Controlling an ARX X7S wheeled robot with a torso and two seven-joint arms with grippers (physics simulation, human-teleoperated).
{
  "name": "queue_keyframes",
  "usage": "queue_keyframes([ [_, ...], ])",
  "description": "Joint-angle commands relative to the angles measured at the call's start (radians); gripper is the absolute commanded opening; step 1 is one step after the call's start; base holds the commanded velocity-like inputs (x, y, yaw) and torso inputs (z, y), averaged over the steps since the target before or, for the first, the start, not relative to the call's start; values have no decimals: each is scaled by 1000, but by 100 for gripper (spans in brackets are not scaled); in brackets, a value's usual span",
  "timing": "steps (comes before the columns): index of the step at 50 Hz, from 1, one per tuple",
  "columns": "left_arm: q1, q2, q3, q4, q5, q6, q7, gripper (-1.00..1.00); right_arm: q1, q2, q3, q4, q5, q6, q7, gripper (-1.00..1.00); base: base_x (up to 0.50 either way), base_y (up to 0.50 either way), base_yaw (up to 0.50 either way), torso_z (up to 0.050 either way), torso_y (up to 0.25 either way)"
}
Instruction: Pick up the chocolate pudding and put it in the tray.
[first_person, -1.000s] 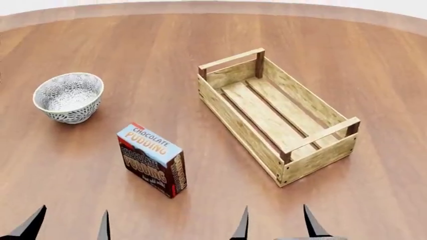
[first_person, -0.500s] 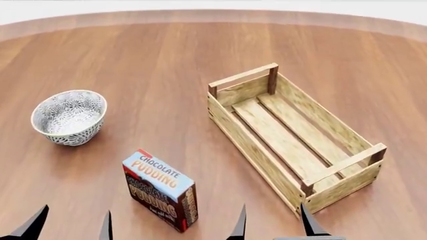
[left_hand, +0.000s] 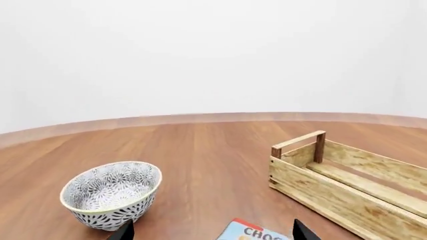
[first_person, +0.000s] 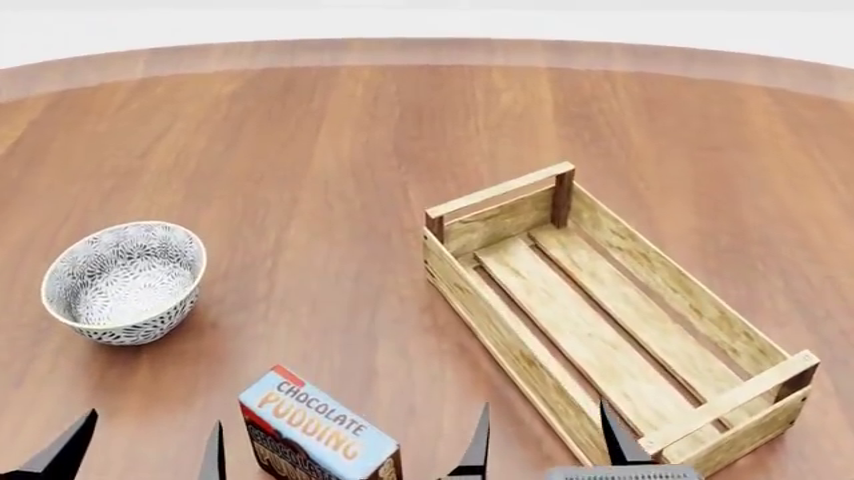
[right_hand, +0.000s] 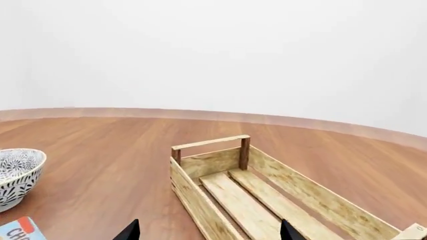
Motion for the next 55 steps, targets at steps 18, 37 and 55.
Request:
queue_keyframes([
  [18,-5,-23,25,15,-11,-7,-23,100,21,26,-15,-74,26,60,27,100,3,0,0,0,0],
  [37,0,-37,34,20,-22,-1,-35,100,-75,125,-87,-69,121,-5,-161,100,22,0,0,0,0],
  [55,2,-45,53,28,-25,2,-45,100,-75,191,-169,-12,87,-48,-265,100,0,0,0,0,0],
])
